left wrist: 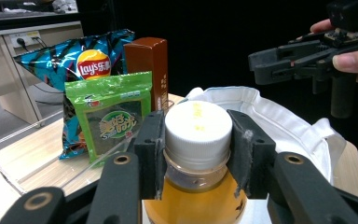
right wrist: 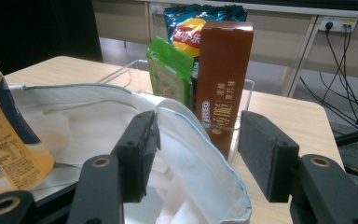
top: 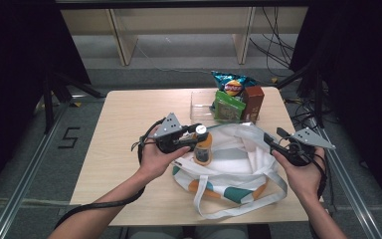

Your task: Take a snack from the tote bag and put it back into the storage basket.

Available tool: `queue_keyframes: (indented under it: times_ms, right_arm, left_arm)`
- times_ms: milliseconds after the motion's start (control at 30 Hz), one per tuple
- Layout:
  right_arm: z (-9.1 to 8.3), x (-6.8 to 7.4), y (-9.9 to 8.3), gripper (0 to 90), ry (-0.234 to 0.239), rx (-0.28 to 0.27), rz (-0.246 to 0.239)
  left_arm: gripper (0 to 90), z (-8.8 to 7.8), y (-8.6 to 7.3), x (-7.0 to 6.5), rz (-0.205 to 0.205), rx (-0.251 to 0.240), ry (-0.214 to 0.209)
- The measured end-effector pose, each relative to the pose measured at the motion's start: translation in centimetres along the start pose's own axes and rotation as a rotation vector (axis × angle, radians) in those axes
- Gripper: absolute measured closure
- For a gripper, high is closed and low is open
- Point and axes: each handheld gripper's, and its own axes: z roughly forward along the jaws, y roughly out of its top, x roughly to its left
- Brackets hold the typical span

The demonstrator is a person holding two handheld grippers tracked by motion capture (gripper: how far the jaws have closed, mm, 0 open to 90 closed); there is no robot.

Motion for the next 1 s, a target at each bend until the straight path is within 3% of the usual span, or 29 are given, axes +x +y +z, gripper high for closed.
queue_keyframes:
  times_ms: [233, 533, 667, 700, 833, 867, 1000]
  right_arm:
    - [0.1, 0.0, 0.0, 47.0, 0.009, -0.005, -0.013]
    - [0.2, 0.0, 0.0, 46.9, -0.012, -0.025, -0.025]
    - [0.1, 0.0, 0.0, 46.9, -0.008, -0.017, -0.021]
    - [0.0, 0.3, 0.0, 46.9, -0.006, 0.000, 0.012]
    - [0.0, 0.3, 0.0, 46.9, -0.004, 0.001, 0.012]
    - [0.1, 0.1, 0.0, 46.8, -0.001, -0.013, -0.016]
    - [0.0, 0.2, 0.0, 46.8, 0.003, 0.002, -0.004]
  left_arm:
    - [58.7, -0.3, 0.3, 0.2, -0.010, -0.005, 0.010]
    - [58.7, -0.7, 1.1, 0.6, -0.017, -0.018, 0.021]
    - [58.8, -0.8, 1.3, 0.7, -0.020, -0.018, 0.026]
    - [58.7, -0.8, 1.3, 0.7, -0.022, -0.019, 0.026]
    - [58.7, -0.8, 1.6, 0.8, -0.026, -0.022, 0.027]
    - [58.8, -0.8, 1.6, 0.9, -0.027, -0.025, 0.027]
    - [58.8, -0.8, 1.9, 0.9, -0.032, -0.032, 0.030]
